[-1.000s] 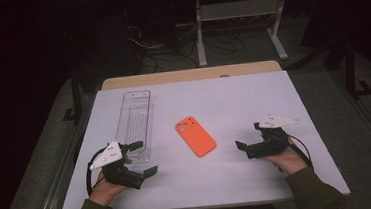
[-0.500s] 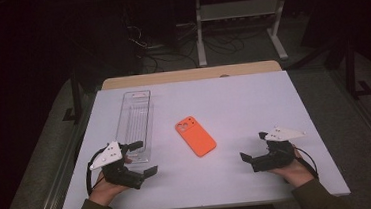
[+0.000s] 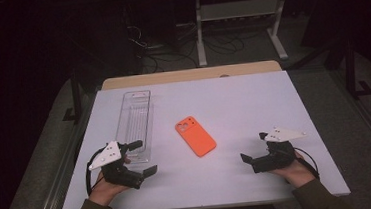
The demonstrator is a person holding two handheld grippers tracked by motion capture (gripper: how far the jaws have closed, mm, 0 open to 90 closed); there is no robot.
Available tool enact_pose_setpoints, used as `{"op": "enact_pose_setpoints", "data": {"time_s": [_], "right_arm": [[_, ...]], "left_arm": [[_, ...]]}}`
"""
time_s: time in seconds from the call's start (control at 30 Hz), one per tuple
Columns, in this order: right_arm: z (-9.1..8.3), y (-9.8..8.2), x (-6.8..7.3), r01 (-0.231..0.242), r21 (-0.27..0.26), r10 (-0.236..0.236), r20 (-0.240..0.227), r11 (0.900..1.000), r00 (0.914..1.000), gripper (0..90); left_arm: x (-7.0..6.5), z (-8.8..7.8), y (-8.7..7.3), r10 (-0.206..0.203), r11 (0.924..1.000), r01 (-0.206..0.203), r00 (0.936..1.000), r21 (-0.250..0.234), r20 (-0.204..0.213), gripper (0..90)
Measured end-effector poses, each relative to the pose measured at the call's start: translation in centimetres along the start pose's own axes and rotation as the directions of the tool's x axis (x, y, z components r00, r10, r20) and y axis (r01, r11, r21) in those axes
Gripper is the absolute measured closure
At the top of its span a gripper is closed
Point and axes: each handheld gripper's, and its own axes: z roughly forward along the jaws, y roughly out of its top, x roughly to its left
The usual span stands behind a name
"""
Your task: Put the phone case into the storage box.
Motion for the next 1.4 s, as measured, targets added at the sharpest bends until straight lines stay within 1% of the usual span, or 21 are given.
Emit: {"op": "enact_pose_setpoints", "data": {"time_s": [0.07,0.1,0.13,0.17,0.37,0.5,0.6,0.67,0.8,0.83,0.97,1.03,1.07,1.1,1.27,1.4], "right_arm": [[0.0,0.1,0.1,-0.006,0.01,0.006,-0.001,1.0,1.0,0.0],[0.1,0.1,0.1,0.003,0.01,-0.003,0.0,1.0,1.0,0.0],[0.1,0.2,0.1,0.002,0.013,-0.002,-0.002,1.0,1.0,0.0],[0.1,0.2,0.1,0.003,0.018,-0.003,-0.003,1.0,1.0,0.0],[0.5,0.5,0.4,0.013,0.029,-0.013,-0.005,0.999,0.9999,0.0],[0.7,0.8,0.5,0.024,0.034,-0.024,0.0,0.999,0.9997,0.0],[0.9,1.2,0.6,0.016,0.043,-0.015,-0.005,0.999,0.9999,0.0],[1.1,1.5,0.7,0.027,0.047,-0.027,-0.005,0.999,0.9996,0.0],[1.4,2.1,0.8,0.021,0.062,-0.021,-0.007,0.998,0.9998,0.0],[1.5,2.2,0.8,0.026,0.06,-0.026,-0.004,0.998,0.9997,0.0],[1.8,2.6,0.8,0.015,0.071,-0.014,-0.007,0.997,0.9999,0.0],[1.9,2.8,0.8,0.018,0.073,-0.018,-0.005,0.997,0.9998,0.0],[2.0,2.9,0.8,0.01,0.077,-0.01,-0.006,0.997,0.9999,0.0],[2.1,3.0,0.7,0.017,0.075,-0.017,-0.007,0.997,0.9998,0.0],[2.7,3.7,0.7,0.011,0.085,-0.01,-0.011,0.996,0.9999,0.0],[3.0,4.2,0.6,0.016,0.082,-0.016,-0.01,0.997,0.9998,0.0]], "left_arm": [[0.0,0.0,0.0,0.002,1.0,-0.002,1.0,0.002,0.001,0.0],[0.0,0.0,0.0,0.002,1.0,-0.002,1.0,0.001,0.002,0.0],[0.0,0.0,0.0,-0.003,1.0,0.003,1.0,-0.002,0.001,0.0],[0.1,0.0,0.0,0.004,1.0,-0.004,1.0,-0.002,-0.001,0.0],[0.0,0.0,0.0,0.003,1.0,-0.003,1.0,-0.001,-0.003,0.0],[0.0,0.0,0.0,0.003,1.0,-0.003,1.0,0.0,-0.001,0.0],[0.0,0.0,0.0,0.005,1.0,-0.005,1.0,0.0,0.0,0.0],[0.0,0.0,-0.1,0.004,1.0,-0.004,1.0,0.002,0.0,0.0],[0.0,0.0,-0.1,0.005,1.0,-0.005,1.0,0.008,-0.002,0.0],[0.0,0.0,-0.1,0.005,1.0,-0.005,1.0,0.007,-0.001,0.0],[0.0,0.0,0.0,0.005,0.9999,-0.005,1.0,0.009,-0.001,0.0],[0.0,0.1,-0.1,0.007,0.9999,-0.007,1.0,0.01,-0.002,0.0],[0.0,0.1,-0.1,0.008,0.9999,-0.008,1.0,0.01,-0.003,0.0],[0.0,0.1,0.0,0.009,0.9999,-0.009,1.0,0.01,-0.003,0.0],[0.0,0.0,-0.1,0.006,0.9999,-0.005,1.0,0.01,-0.002,0.0],[0.0,0.0,-0.1,0.007,0.9999,-0.007,1.0,0.01,-0.001,0.0]]}}
